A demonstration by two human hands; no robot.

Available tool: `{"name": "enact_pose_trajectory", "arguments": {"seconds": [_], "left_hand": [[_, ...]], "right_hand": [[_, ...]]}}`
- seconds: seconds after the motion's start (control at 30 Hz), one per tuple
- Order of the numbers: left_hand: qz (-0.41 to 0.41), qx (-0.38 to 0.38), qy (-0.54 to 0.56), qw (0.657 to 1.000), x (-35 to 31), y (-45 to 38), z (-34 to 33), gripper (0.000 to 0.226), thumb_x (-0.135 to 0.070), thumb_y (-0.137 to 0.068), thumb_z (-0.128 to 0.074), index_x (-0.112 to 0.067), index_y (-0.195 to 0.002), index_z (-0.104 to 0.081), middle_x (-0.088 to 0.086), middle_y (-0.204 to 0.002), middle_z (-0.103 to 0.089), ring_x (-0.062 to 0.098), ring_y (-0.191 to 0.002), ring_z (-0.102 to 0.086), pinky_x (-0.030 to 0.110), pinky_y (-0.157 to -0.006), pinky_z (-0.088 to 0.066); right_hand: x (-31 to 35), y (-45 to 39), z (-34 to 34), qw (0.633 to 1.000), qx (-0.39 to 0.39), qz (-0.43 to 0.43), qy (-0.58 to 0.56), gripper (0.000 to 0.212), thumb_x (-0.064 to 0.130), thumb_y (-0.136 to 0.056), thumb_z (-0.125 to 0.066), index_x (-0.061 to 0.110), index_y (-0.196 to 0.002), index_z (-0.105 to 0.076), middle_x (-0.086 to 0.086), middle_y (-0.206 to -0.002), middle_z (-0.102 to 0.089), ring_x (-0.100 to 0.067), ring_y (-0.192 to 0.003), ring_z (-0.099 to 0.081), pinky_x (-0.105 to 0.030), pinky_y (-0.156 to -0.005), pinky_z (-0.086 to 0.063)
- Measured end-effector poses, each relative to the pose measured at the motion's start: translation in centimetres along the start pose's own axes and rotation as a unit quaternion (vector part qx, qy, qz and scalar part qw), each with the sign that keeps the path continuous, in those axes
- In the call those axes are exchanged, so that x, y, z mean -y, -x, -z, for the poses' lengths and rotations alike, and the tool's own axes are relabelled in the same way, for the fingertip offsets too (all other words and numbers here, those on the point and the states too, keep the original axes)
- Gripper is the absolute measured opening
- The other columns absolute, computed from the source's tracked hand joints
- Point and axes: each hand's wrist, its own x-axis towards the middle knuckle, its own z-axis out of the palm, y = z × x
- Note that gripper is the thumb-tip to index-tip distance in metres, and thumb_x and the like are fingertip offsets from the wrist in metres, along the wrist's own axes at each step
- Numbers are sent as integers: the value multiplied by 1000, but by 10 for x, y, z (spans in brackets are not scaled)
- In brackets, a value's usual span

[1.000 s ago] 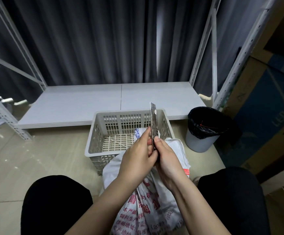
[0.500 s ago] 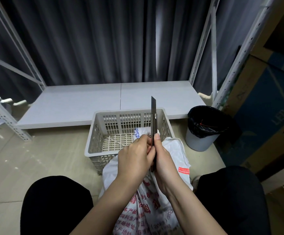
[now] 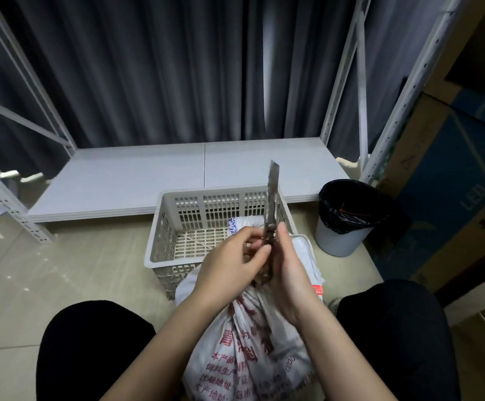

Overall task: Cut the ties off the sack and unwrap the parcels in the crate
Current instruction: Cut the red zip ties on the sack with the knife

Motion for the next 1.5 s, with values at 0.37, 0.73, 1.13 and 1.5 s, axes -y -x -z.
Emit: {"name": "enact_pose_trajectory", "arguments": {"seconds": [0.37, 0.73, 1.13, 1.5], "left_hand": [[88, -254, 56, 962, 19, 0, -41, 42, -26, -83, -66, -23, -115, -39, -1, -118, -35, 22, -116, -42, 36, -97, -39], [252, -171, -55, 951, 28, -32, -78, 115, -58, -66, -75, -15, -151, -10, 10, -150, -35, 25, -135, -40, 44, -111, -26], [189, -96, 164, 963, 63, -57, -49, 71, -57, -59, -71, -21, -119, -58, -4, -114, -69, 15, -105, -64, 36, -94, -51], [188, -33, 444, 876, 40, -40, -19, 21, -8, -86, -65, -19, -103, -62, -5, -91, -71, 7, -76, -69, 19, -62, -54]], "right_hand": [[-8, 5, 100, 958, -90, 70, 262, 18, 0, -100, -33, 14, -102, -46, -4, -62, -57, -11, -40, -50, -23, -40, -39], [-33, -30, 69, 948, -164, 24, 273, 10, 16, -89, -51, 21, -86, -43, -2, -69, -53, -15, -53, -44, -28, -51, -31], [-9, -45, 53, 946, -107, 78, 295, 27, 1, -85, -60, 17, -94, -40, -7, -84, -55, -5, -40, -50, -21, -41, -41], [13, -27, 66, 880, -8, 23, 475, 71, 32, -64, -87, 19, -115, -39, 16, -101, -51, 2, -88, -53, -13, -71, -42]]}}
